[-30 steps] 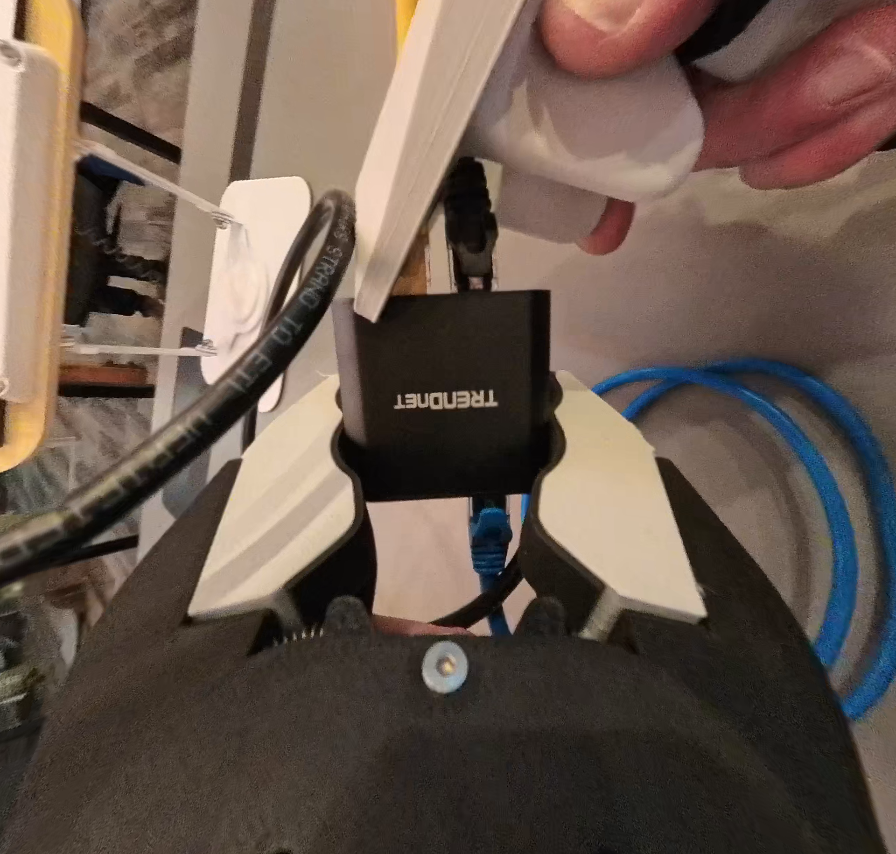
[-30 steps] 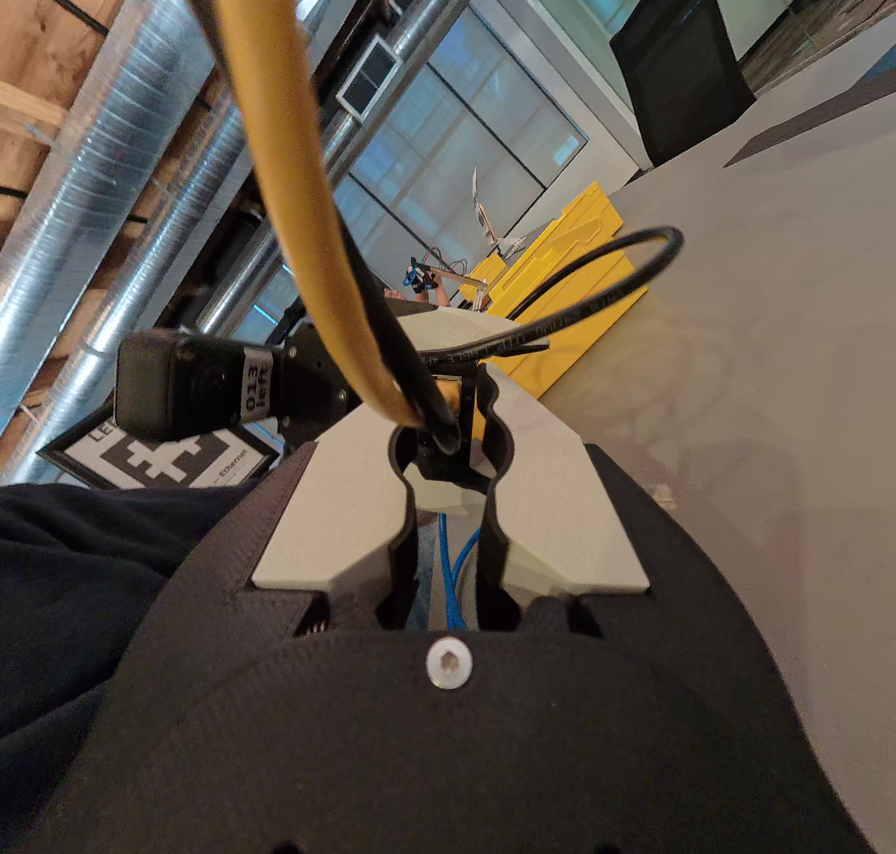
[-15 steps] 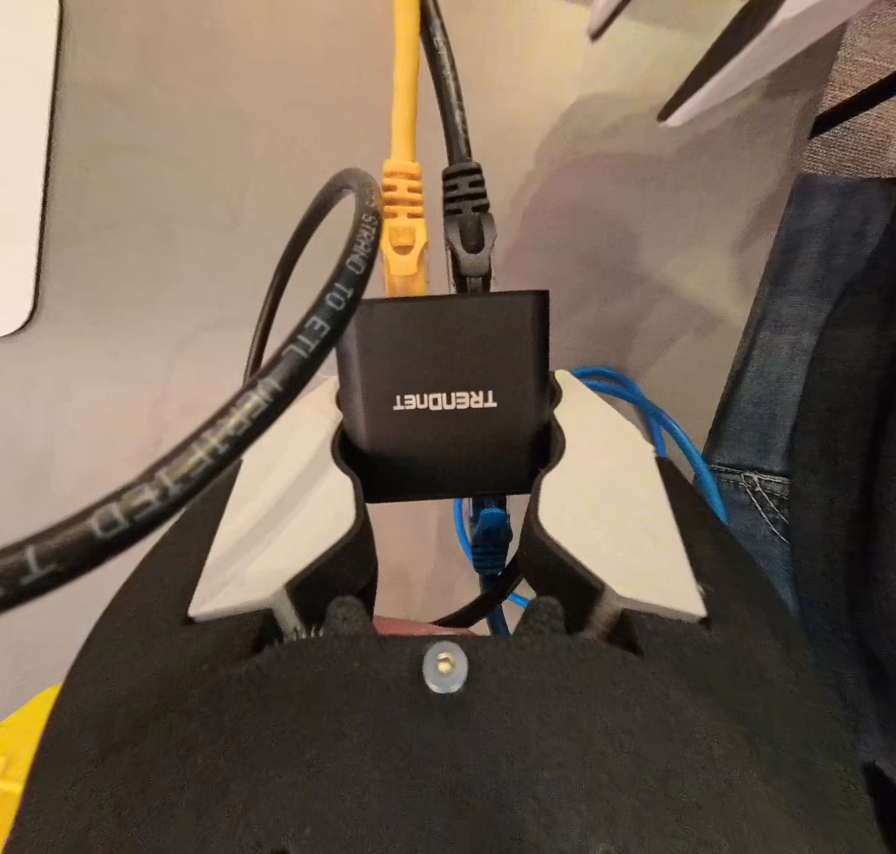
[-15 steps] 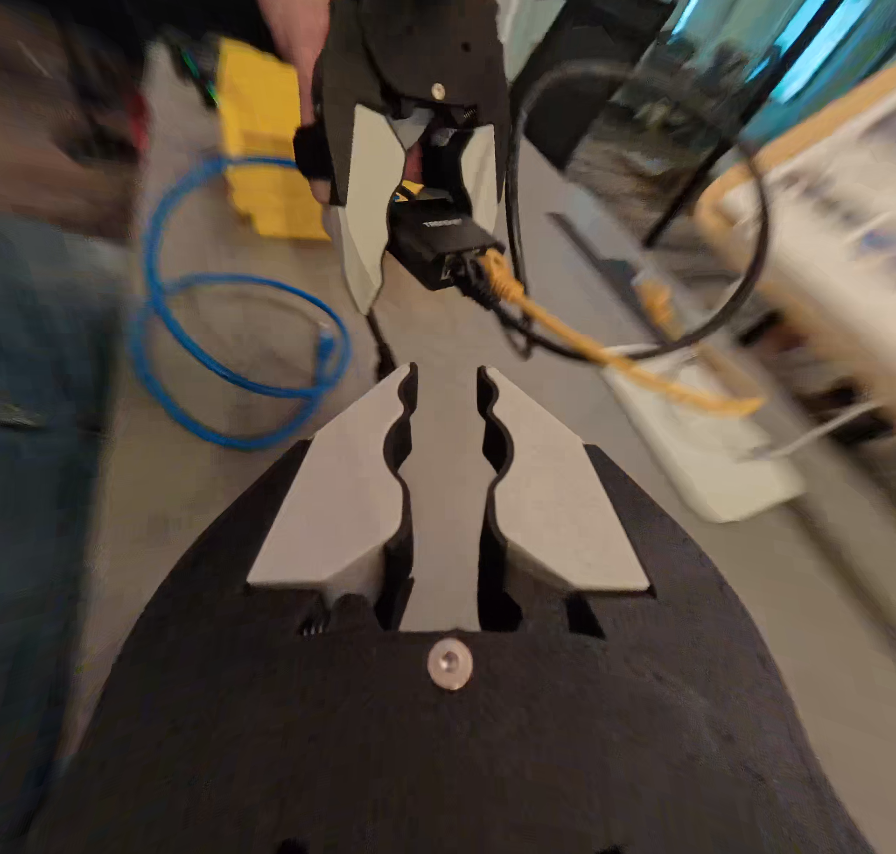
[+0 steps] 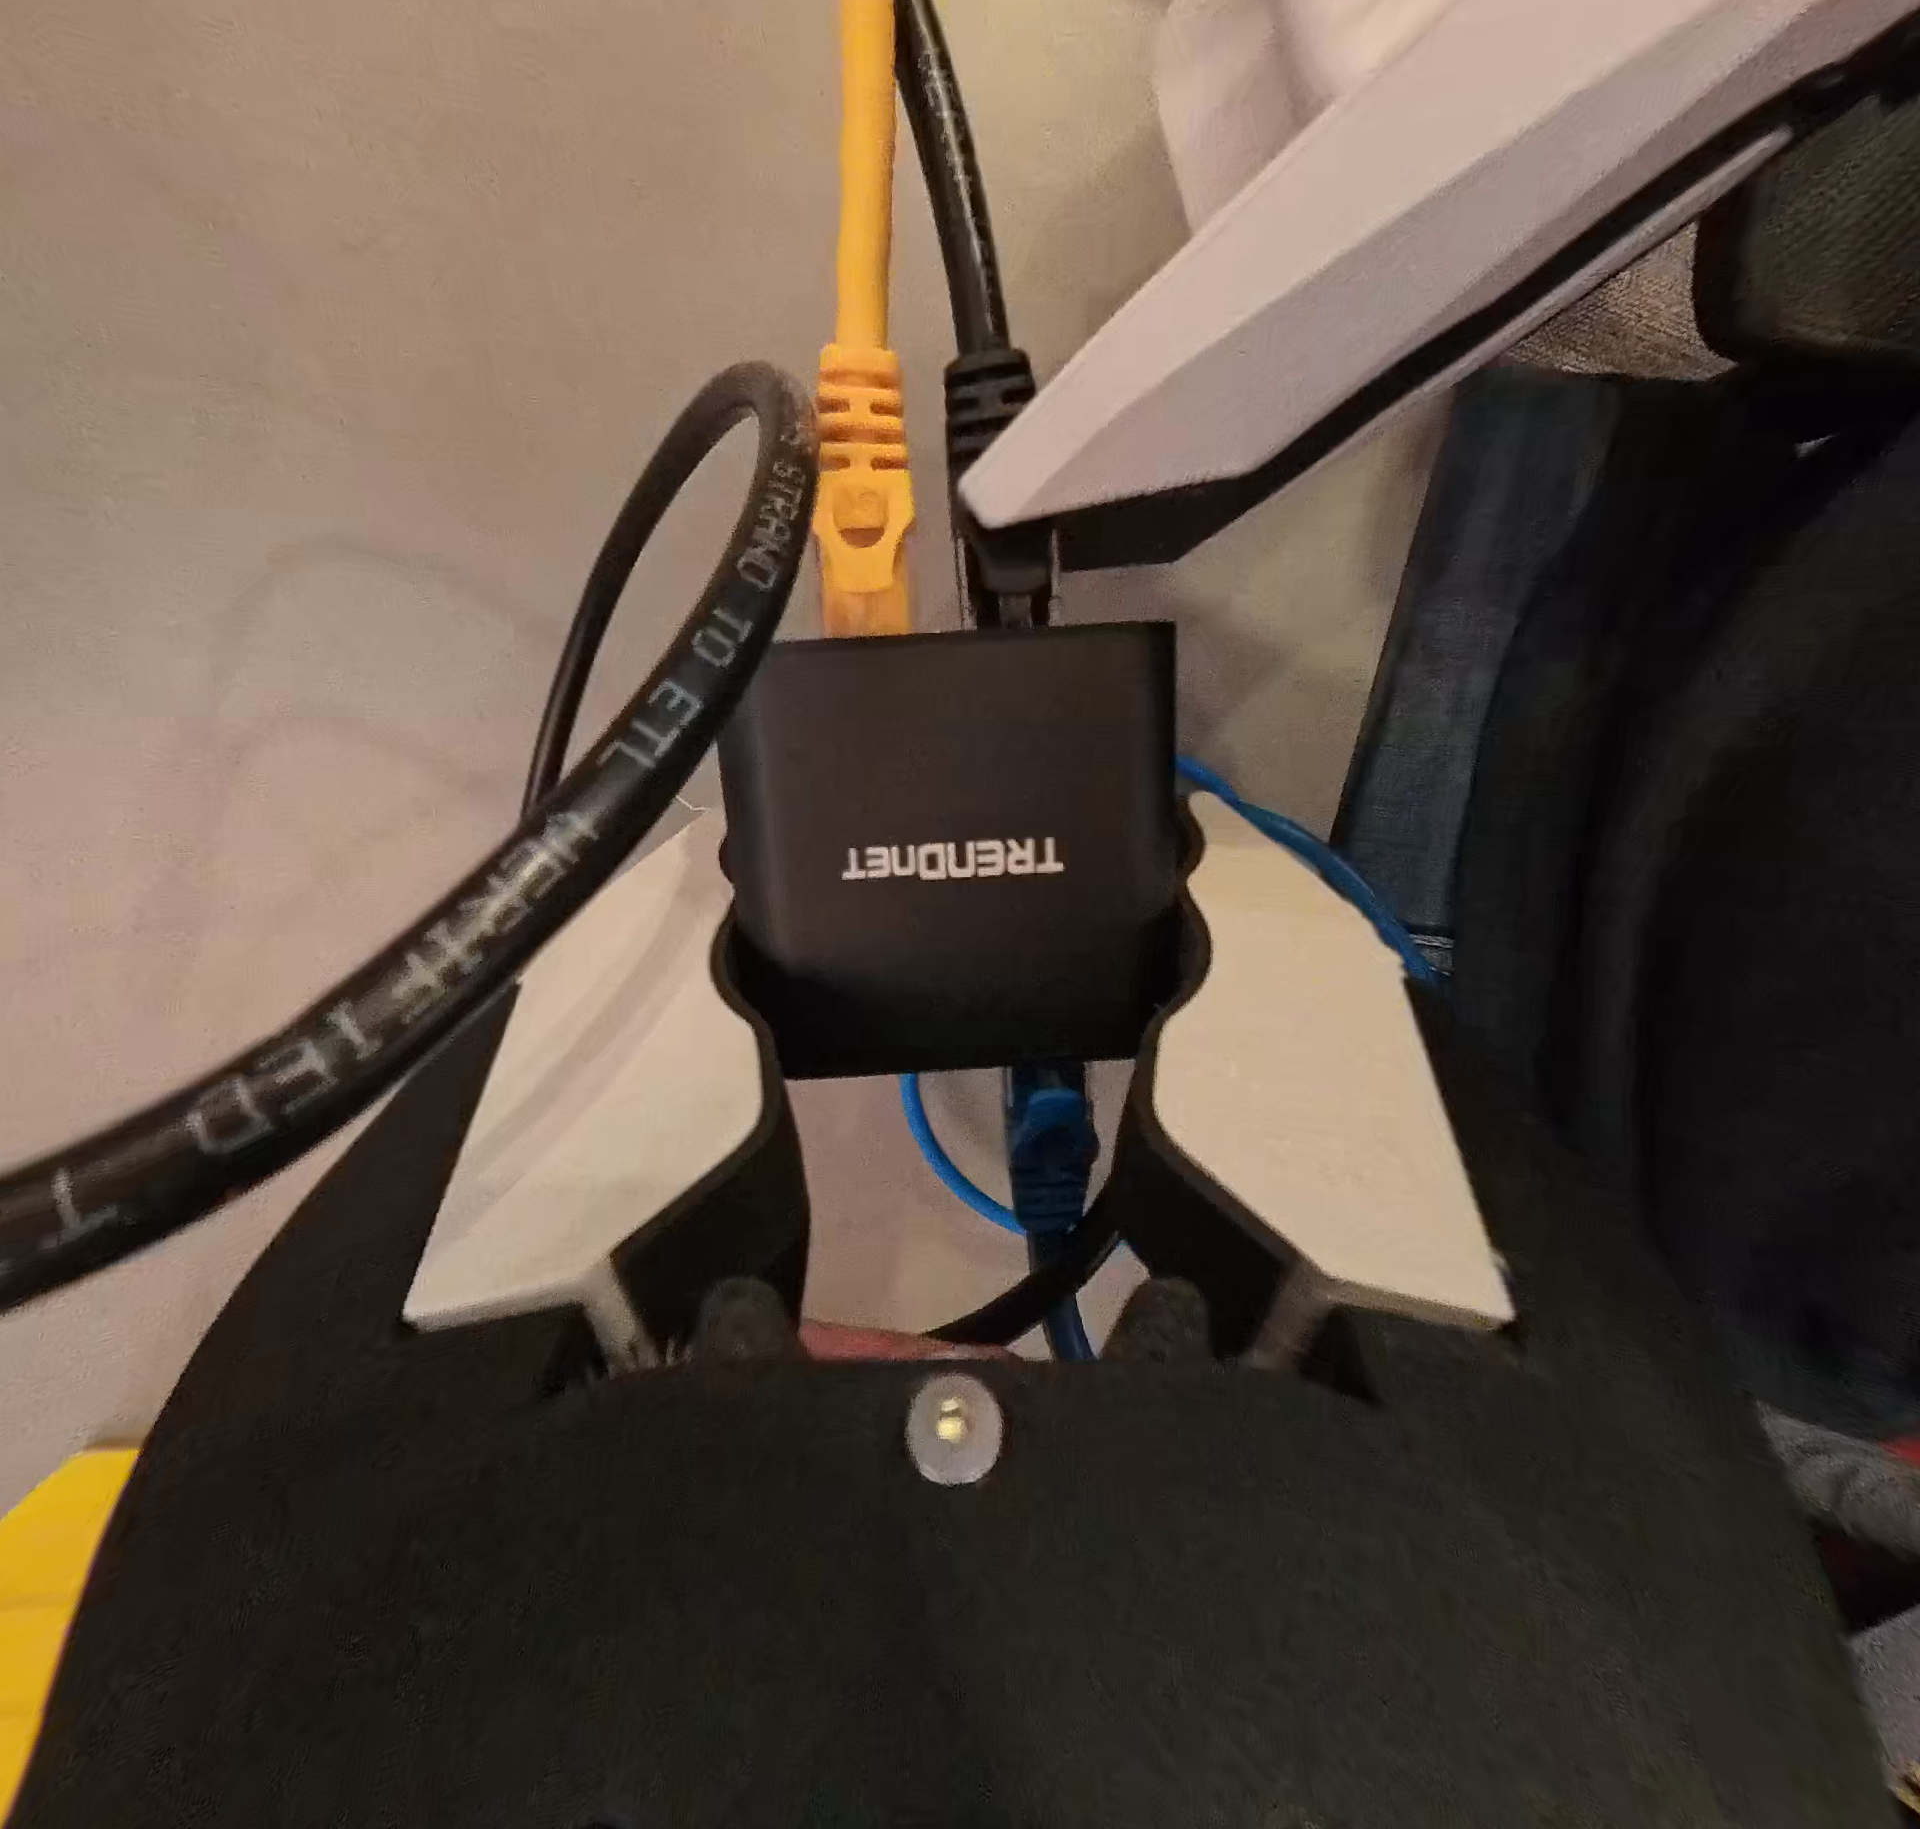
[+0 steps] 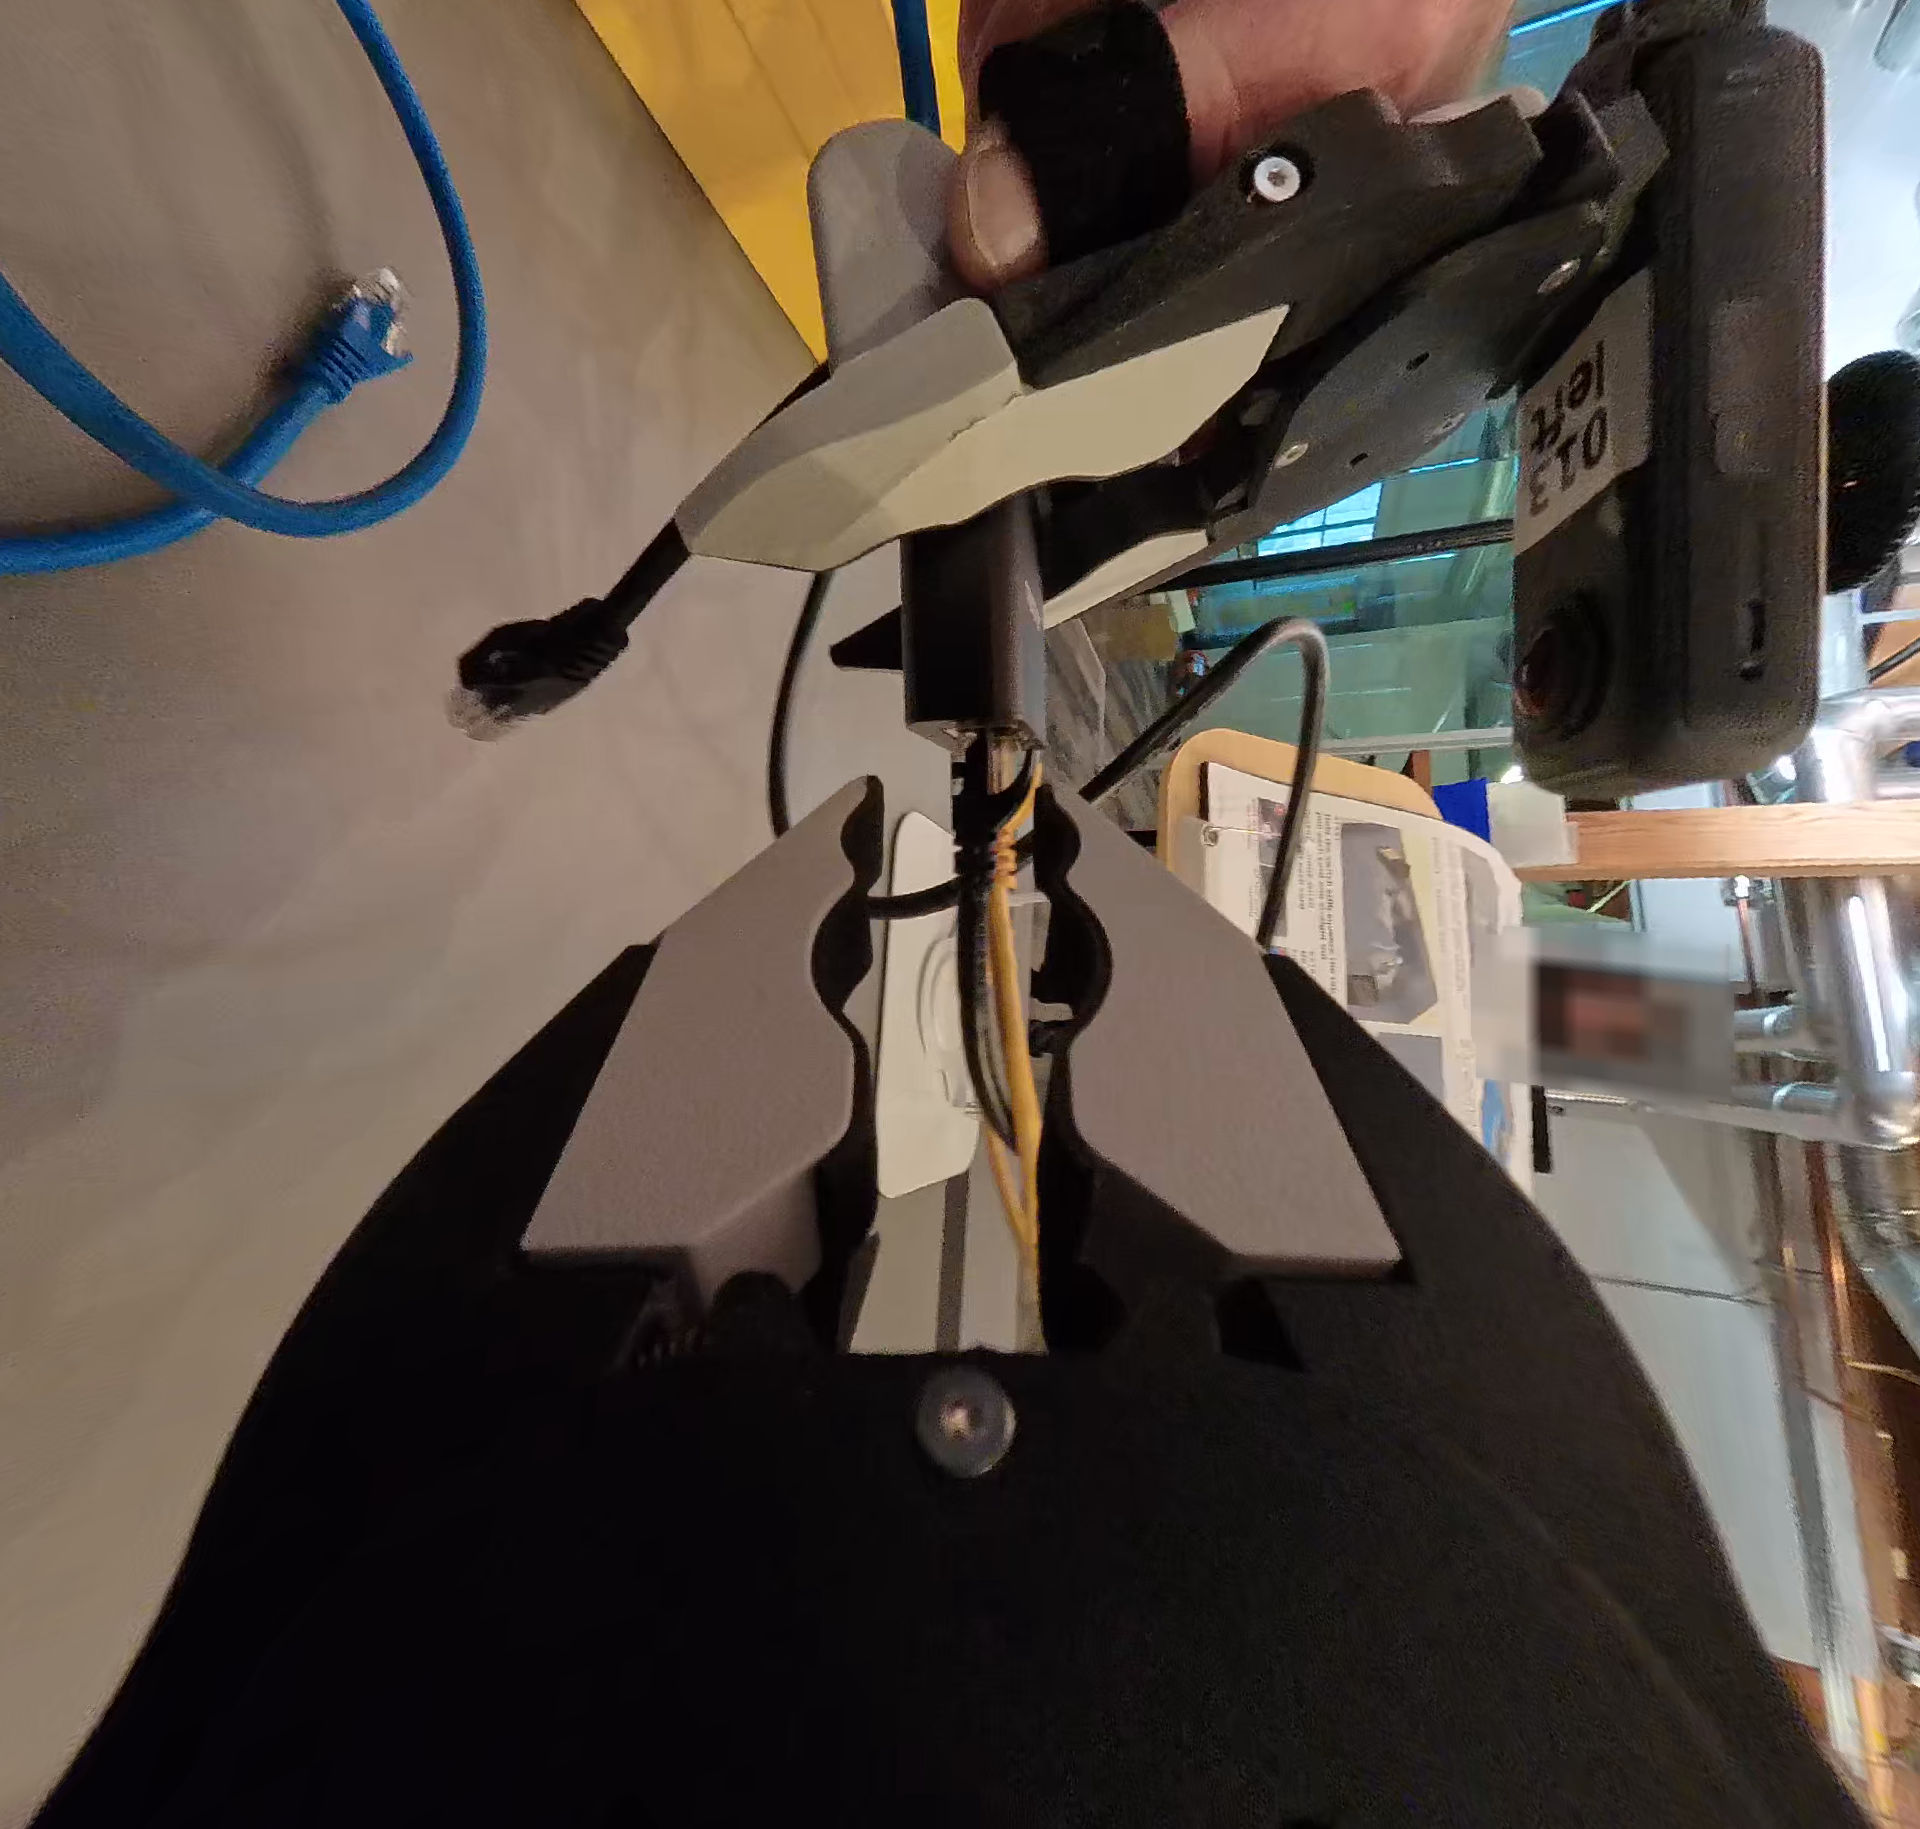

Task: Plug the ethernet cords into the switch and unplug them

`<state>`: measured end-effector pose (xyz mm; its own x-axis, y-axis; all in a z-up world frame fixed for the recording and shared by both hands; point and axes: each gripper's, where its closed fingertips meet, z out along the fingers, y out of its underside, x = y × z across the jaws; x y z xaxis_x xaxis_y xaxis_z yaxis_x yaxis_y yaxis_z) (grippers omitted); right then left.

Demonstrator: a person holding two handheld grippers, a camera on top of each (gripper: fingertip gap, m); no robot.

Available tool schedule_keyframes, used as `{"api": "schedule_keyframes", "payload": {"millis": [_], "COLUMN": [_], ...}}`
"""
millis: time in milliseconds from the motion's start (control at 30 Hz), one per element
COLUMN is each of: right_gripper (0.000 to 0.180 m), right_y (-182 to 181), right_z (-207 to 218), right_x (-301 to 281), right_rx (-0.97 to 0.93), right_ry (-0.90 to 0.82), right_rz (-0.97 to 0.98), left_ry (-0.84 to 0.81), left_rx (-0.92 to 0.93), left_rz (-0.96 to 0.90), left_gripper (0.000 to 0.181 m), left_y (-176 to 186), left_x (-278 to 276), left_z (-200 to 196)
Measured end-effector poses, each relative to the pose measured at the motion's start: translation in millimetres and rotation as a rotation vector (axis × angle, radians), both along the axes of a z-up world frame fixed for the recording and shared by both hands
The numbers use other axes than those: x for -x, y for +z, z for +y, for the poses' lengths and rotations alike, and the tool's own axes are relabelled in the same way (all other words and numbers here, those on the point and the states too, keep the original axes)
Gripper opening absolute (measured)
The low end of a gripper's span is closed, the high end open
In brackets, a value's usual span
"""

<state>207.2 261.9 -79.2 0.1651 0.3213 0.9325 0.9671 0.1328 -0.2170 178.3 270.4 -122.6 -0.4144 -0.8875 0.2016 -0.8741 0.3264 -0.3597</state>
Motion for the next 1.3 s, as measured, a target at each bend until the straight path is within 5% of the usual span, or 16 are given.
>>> {"api": "schedule_keyframes", "payload": {"millis": [567, 967, 1300], "right_gripper": [0.009, 0.008, 0.008], "right_y": [-1, 0, 2], "right_z": [-4, -16, -28], "right_x": [2, -11, -54], "right_rx": [-0.008, 0.163, 0.189], "right_ry": [0.045, 0.01, -0.087], "right_rz": [-0.178, -0.371, -0.247], "left_ry": [-0.038, -0.017, 0.038], "left_rx": [0.067, 0.193, 0.169], "left_rz": [0.08, 0.04, -0.015], "left_gripper": [0.074, 0.074, 0.073], "left_y": [3, 4, 9], "left_x": [2, -9, -4], "left_z": [-14, -31, -14]}}
